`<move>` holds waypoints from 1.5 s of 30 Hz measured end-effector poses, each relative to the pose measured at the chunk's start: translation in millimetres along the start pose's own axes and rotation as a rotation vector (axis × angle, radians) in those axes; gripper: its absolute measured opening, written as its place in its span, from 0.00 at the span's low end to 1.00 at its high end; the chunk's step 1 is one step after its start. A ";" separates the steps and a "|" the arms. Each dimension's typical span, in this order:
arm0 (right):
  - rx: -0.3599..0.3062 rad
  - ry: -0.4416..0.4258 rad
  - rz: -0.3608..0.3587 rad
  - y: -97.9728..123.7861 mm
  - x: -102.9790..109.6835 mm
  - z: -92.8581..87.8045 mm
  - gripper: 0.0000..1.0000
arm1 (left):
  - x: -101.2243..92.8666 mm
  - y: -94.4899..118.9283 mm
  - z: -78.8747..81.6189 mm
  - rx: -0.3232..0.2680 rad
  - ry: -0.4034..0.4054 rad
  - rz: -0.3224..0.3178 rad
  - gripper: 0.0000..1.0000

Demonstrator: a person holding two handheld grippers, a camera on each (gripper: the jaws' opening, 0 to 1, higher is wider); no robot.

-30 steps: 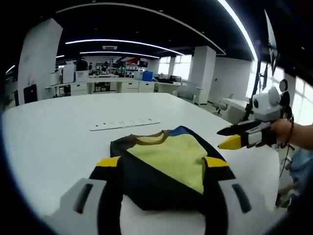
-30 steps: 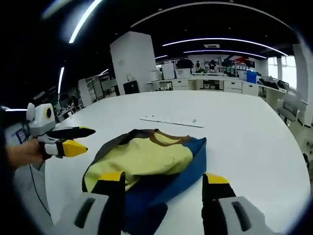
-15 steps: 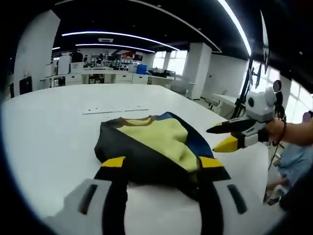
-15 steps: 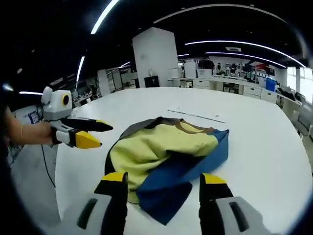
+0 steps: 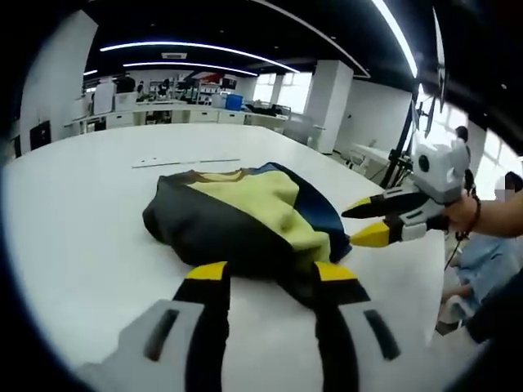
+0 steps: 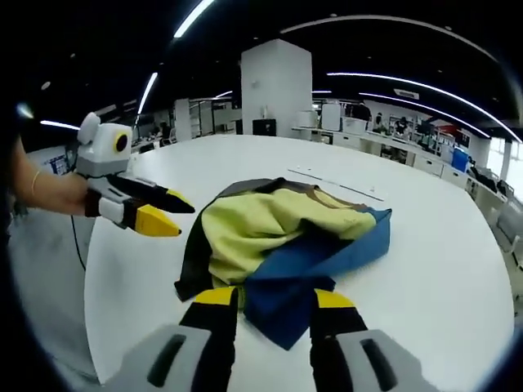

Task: Fold the garment on the visible template until the final outline fits inside the template.

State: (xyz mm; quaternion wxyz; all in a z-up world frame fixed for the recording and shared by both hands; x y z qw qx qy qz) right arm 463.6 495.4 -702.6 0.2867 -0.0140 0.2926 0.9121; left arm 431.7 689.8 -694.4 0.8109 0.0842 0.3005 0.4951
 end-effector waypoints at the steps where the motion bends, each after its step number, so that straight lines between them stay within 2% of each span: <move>1: 0.006 0.010 -0.002 -0.1 0.8 -1.5 0.27 | -2.0 -1.2 -2.3 0.005 -0.004 -0.001 0.35; 6: 0.016 0.015 -0.013 -2.4 3.5 -9.6 0.19 | -7.6 -8.1 -10.7 0.017 0.016 -0.002 0.30; 11: 0.005 0.003 -0.039 -3.4 3.9 -10.2 0.11 | -11.1 -16.6 -15.8 0.034 0.022 0.003 0.23; 17: 0.000 -0.003 -0.052 -5.7 4.3 -9.0 0.02 | -12.3 -22.2 -23.8 0.066 0.045 -0.011 0.01; 21: -0.004 -0.012 -0.058 -6.3 5.5 -8.4 0.00 | -10.4 -21.5 -25.1 0.075 0.060 0.000 0.00; 29: -0.041 -0.030 -0.080 1.5 -0.2 -1.1 0.00 | -5.4 -9.2 -8.9 0.016 0.096 -0.006 0.00; 35: -0.054 -0.009 -0.100 9.4 -7.7 6.5 0.00 | -2.3 4.0 1.9 -0.022 0.109 -0.012 0.00; 40: -0.066 -0.018 -0.128 19.3 -18.1 13.6 0.00 | 3.6 22.9 18.9 -0.080 0.091 0.013 0.00; 45: -0.068 -0.035 -0.147 28.6 -30.5 19.9 0.00 | 21.0 44.0 40.0 -0.168 0.100 0.073 0.00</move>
Point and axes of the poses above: the point that each gripper's makers call its tool centre point, and the gripper's own axes: y roughly backward along the fingers, x roughly to its left, z roughly out of its top, the point moved 6 cm from there along y, roughly backward along the fingers, and after that the axes turned 13 degrees about y, right-handed, at the moved point
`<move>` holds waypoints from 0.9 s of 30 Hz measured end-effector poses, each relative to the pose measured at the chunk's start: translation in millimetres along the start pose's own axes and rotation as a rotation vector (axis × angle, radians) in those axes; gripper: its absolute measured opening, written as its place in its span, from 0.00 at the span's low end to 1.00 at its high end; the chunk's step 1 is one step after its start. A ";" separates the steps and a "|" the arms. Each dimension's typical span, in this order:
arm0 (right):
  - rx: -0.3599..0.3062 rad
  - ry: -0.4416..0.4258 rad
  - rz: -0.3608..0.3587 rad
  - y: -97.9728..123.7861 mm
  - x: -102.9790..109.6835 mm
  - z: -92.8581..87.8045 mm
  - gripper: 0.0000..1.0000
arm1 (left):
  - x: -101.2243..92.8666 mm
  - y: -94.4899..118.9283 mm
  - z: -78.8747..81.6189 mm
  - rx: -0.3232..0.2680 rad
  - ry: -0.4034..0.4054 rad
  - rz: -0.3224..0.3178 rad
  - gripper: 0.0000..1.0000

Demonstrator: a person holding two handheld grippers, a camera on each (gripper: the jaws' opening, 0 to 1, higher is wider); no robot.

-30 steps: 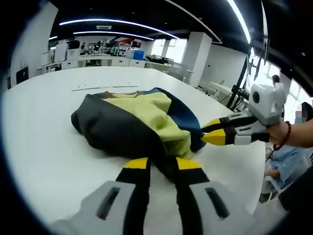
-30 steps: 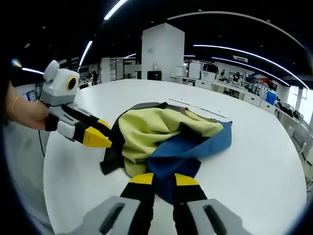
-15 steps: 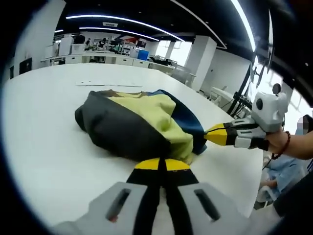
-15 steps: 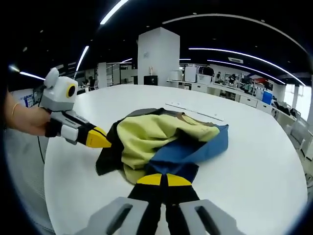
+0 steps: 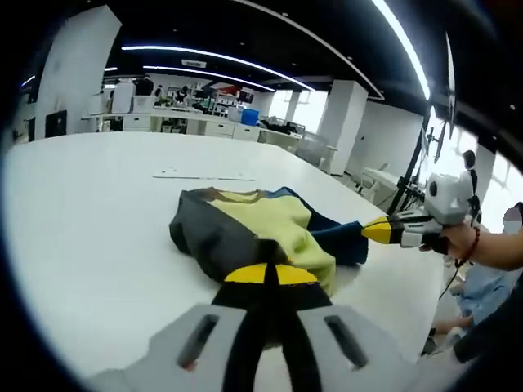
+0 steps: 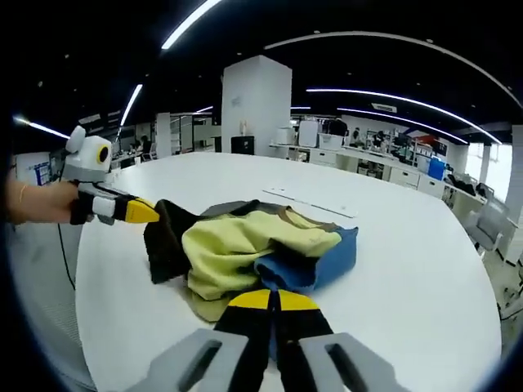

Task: Fold the garment on the visible template until the final outline fits inside the template.

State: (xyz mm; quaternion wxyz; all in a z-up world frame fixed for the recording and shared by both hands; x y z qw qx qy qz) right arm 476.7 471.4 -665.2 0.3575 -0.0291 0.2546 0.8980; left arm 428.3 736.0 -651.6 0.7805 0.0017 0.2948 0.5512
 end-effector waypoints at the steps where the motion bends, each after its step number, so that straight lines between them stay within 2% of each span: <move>1: -0.001 -0.002 -0.008 2.1 -4.5 2.1 0.00 | 4.2 2.7 5.0 -0.019 0.006 0.015 0.00; 4: -0.004 0.005 -0.031 7.1 -15.4 6.3 0.00 | 18.8 12.8 20.6 -0.076 0.024 0.062 0.00; 9: 0.008 0.010 -0.060 14.0 -32.2 8.8 0.00 | 36.0 21.9 32.1 -0.110 0.041 0.114 0.00; 13: 0.027 0.009 -0.080 19.3 -44.4 7.5 0.00 | 46.7 30.0 38.6 -0.153 0.091 0.144 0.00; 16: 0.037 0.003 -0.092 22.6 -55.1 5.6 0.00 | 55.8 34.2 41.6 -0.163 0.093 0.176 0.00; 18: 0.049 -0.024 -0.063 24.3 -61.1 3.0 0.00 | 63.5 37.2 44.1 -0.172 0.097 0.202 0.00; 23: 0.067 -0.054 -0.089 29.6 -82.2 -2.8 0.00 | 83.8 44.1 51.0 -0.195 0.113 0.264 0.00; 27: 0.115 -0.045 -0.105 34.6 -99.0 -9.1 0.00 | 99.0 48.0 54.8 -0.194 0.108 0.311 0.00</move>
Point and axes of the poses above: the point that each gripper's makers call its tool centre point, and the gripper's own axes: y roughly backward along the fingers, x roughly to its left, z roughly out of its top, the point moved 6 cm from there along y, roughly backward along the fingers, and after that the axes turned 13 degrees about y, right-handed, at the moved point
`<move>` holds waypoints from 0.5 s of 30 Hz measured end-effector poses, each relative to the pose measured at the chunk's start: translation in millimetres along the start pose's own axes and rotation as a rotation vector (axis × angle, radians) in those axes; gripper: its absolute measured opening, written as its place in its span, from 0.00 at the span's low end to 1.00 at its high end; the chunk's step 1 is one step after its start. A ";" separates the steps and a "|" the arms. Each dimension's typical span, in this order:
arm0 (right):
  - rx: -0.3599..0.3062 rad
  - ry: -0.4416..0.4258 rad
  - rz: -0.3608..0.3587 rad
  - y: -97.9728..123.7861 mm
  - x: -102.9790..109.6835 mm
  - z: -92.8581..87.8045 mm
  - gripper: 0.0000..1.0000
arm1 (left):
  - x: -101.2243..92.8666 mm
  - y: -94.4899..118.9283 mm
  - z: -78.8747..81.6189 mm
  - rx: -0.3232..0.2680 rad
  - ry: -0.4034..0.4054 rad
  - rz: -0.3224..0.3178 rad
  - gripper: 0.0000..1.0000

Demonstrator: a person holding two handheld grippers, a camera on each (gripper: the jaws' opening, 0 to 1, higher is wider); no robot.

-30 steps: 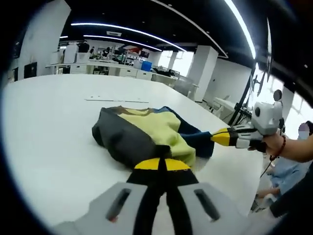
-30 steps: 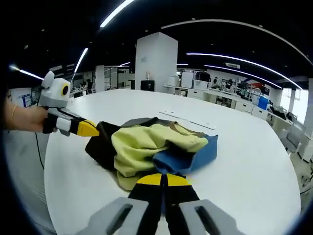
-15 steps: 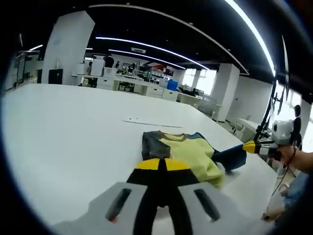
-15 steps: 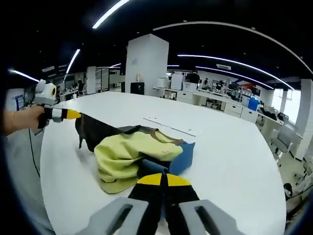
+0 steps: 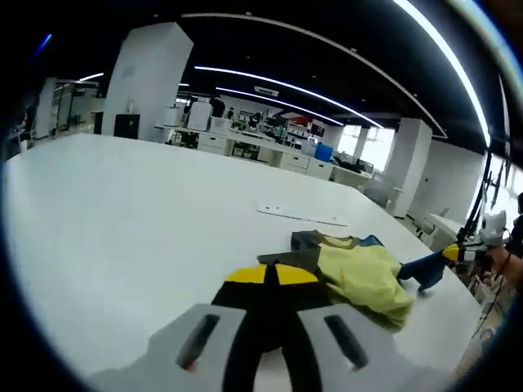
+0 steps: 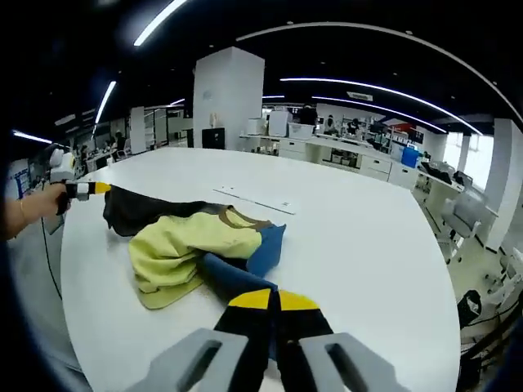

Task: Fold the garment on the visible template until the final outline fits inside the template.

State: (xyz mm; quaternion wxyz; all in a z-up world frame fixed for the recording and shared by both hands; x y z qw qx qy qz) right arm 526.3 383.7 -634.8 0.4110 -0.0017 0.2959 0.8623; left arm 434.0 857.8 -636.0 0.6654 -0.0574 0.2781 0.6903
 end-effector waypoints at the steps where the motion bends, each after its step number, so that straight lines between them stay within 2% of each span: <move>1: 0.006 0.001 -0.005 0.4 -3.4 -0.9 0.00 | 2.9 -0.5 0.7 0.000 -0.007 0.010 0.00; 9: 0.080 0.019 -0.023 0.4 -28.8 -11.5 0.00 | 28.6 -10.8 5.7 0.044 -0.067 0.079 0.00; 12: 0.133 0.040 -0.037 -0.1 -37.3 -18.3 0.00 | 41.6 -16.9 7.6 0.062 -0.093 0.111 0.00; 15: 0.159 0.039 -0.051 1.1 -42.4 -22.7 0.00 | 54.6 -18.7 8.4 0.091 -0.137 0.169 0.00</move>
Point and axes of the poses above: the point that each gripper's makers call its tool centre point, and the gripper's own axes: y roughly backward along the fingers, x roughly to its left, z roughly out of its top, the point moved 6 cm from there along y, roughly backward along the fingers, and after that the axes turned 13 degrees about y, right-handed, at the moved point
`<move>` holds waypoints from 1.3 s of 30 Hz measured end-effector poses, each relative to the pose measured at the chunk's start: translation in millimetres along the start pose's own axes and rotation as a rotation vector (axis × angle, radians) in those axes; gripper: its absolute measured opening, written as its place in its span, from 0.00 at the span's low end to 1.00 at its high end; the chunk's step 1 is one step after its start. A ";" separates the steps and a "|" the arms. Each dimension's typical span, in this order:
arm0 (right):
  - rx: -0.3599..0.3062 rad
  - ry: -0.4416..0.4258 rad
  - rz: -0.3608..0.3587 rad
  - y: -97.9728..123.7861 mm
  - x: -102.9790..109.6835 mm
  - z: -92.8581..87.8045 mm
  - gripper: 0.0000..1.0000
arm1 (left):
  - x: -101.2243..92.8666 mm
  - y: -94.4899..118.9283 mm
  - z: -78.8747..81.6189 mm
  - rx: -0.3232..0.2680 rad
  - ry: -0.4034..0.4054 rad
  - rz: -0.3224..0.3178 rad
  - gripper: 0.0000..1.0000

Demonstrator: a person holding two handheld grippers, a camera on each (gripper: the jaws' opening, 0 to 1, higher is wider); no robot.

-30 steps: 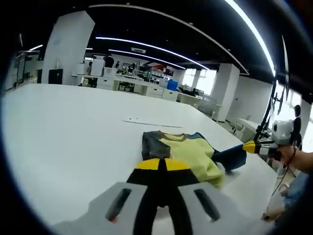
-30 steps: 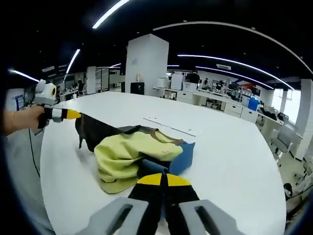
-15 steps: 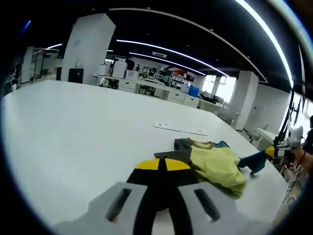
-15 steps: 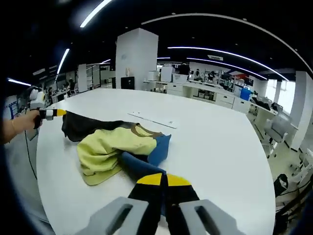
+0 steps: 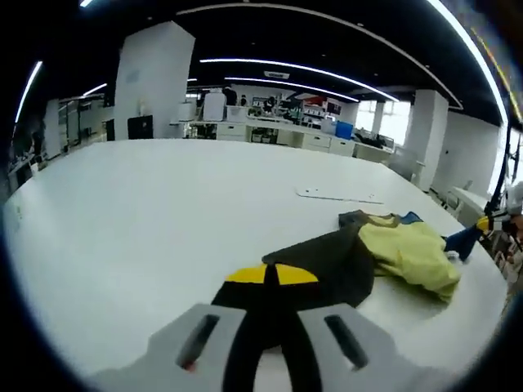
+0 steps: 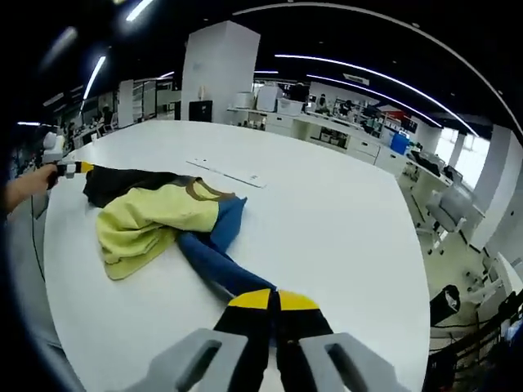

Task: Fold the garment on the visible template until the final outline fits inside the template.

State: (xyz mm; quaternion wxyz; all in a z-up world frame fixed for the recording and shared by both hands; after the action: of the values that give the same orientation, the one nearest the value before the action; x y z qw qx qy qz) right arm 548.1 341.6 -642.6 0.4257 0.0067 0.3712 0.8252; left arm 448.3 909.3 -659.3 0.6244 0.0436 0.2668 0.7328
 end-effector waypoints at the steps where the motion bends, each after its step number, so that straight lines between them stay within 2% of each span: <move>1: 0.007 0.001 -0.004 0.0 -1.2 -1.4 0.00 | 4.2 -2.8 0.5 0.002 -0.014 0.013 0.00; 3: 0.027 0.003 -0.011 0.0 -3.6 -5.3 0.00 | 12.9 -5.9 -0.6 0.017 -0.024 0.053 0.00; 10: 0.088 0.040 -0.019 -4.2 -13.4 -13.7 0.00 | 36.8 -21.4 -1.6 0.046 -0.089 0.125 0.00; 14: 0.123 0.071 -0.027 -7.0 -20.3 -15.7 0.00 | 46.6 -30.5 -1.4 0.067 -0.129 0.148 0.00; 17: 0.140 0.080 -0.032 -9.9 -26.4 -16.2 0.00 | 55.7 -39.4 -2.2 0.104 -0.207 0.175 0.00; 22: 0.189 0.105 -0.041 -14.0 -35.6 -21.3 0.00 | 66.7 -53.0 -6.4 0.144 -0.215 0.207 0.00; 27: 0.224 0.109 -0.060 -16.2 -43.6 -27.6 0.00 | 73.5 -63.2 -10.3 0.193 -0.313 0.227 0.00; 34: 0.269 0.107 -0.089 -19.3 -55.9 -38.9 0.00 | 89.5 -71.8 -11.9 0.231 -0.283 0.256 0.00; 35: 0.277 0.112 -0.090 -19.4 -56.4 -40.1 0.00 | 90.9 -73.1 -8.9 0.209 -0.281 0.253 0.00; 39: 0.315 0.160 -0.104 -19.7 -59.0 -44.3 0.00 | 93.8 -76.0 -5.0 0.229 -0.279 0.247 0.00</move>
State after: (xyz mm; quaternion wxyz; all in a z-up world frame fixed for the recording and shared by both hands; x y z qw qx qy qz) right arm 585.0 280.1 -668.8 0.4304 -0.0117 0.5284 0.7318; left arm 493.8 1001.6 -722.7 0.5516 0.2476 0.2519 0.7556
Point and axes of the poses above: the point that each gripper's makers call its tool centre point, and the gripper's own axes: y roughly backward along the fingers, x roughly to its left, z roughly out of its top, the point moved 6 cm from there along y, roughly backward along the fingers, and after that the axes turned 13 degrees about y, right-handed, at the moved point
